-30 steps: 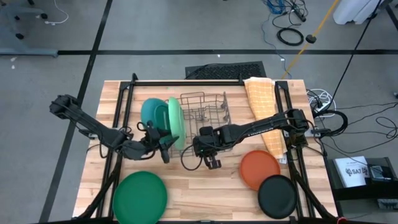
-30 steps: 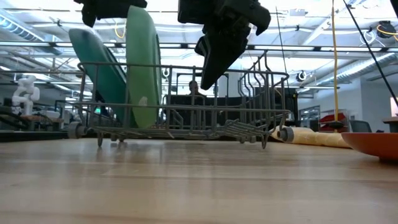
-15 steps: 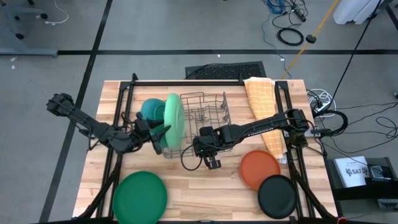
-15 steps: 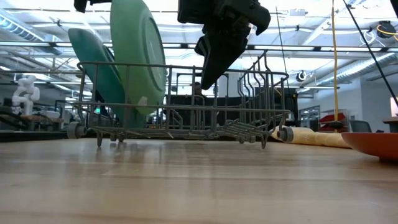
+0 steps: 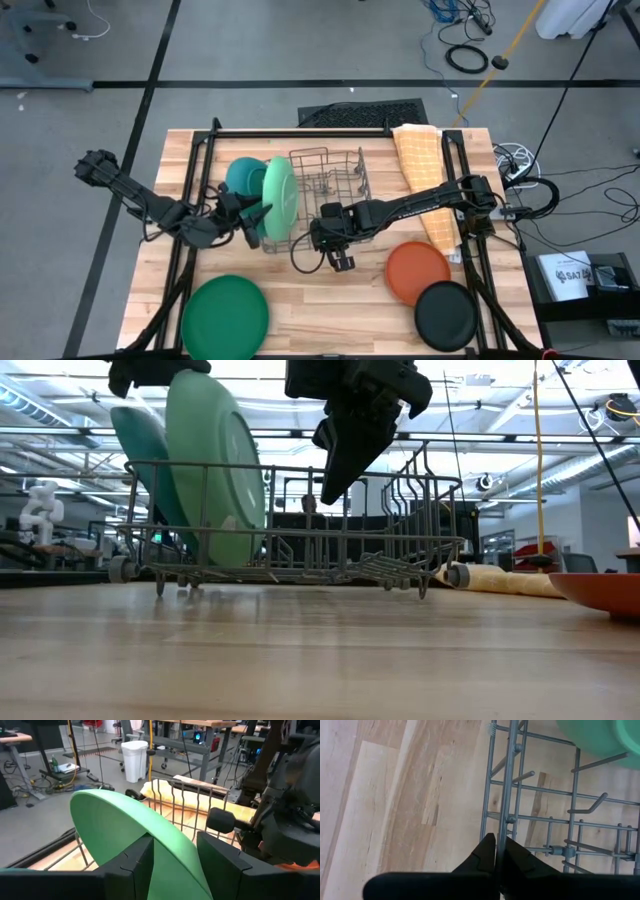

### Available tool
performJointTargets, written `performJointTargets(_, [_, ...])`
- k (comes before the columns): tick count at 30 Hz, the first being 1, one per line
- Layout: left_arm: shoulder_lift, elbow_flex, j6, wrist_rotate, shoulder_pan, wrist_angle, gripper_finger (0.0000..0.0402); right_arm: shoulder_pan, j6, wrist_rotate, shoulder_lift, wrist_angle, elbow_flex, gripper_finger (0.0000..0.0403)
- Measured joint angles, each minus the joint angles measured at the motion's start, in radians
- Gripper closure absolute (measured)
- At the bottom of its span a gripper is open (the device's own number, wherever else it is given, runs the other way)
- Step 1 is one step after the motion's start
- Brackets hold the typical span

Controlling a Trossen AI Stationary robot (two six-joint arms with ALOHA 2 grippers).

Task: Sort dishes
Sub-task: Adjust the light green plate

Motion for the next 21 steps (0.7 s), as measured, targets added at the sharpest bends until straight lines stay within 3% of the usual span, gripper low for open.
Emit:
performJointTargets(5, [-0.024, 0.0, 0.006, 0.024, 0.001, 0.01, 0.0224, 0.0, 0.001, -0.001, 0.0, 0.0, 0.0, 0.0399])
performJointTargets(15, [-0.026, 0.0, 0.006, 0.03, 0.0, 0.003, 0.0093, 0.0, 0.002, -0.002, 0.0, -0.001, 0.0, 0.0399])
performJointTargets(21, [-0.057, 0.0, 0.007, 0.031, 0.0, 0.004, 0.0071, 0.0, 0.002, -0.003, 0.0, -0.002, 0.0, 0.0399])
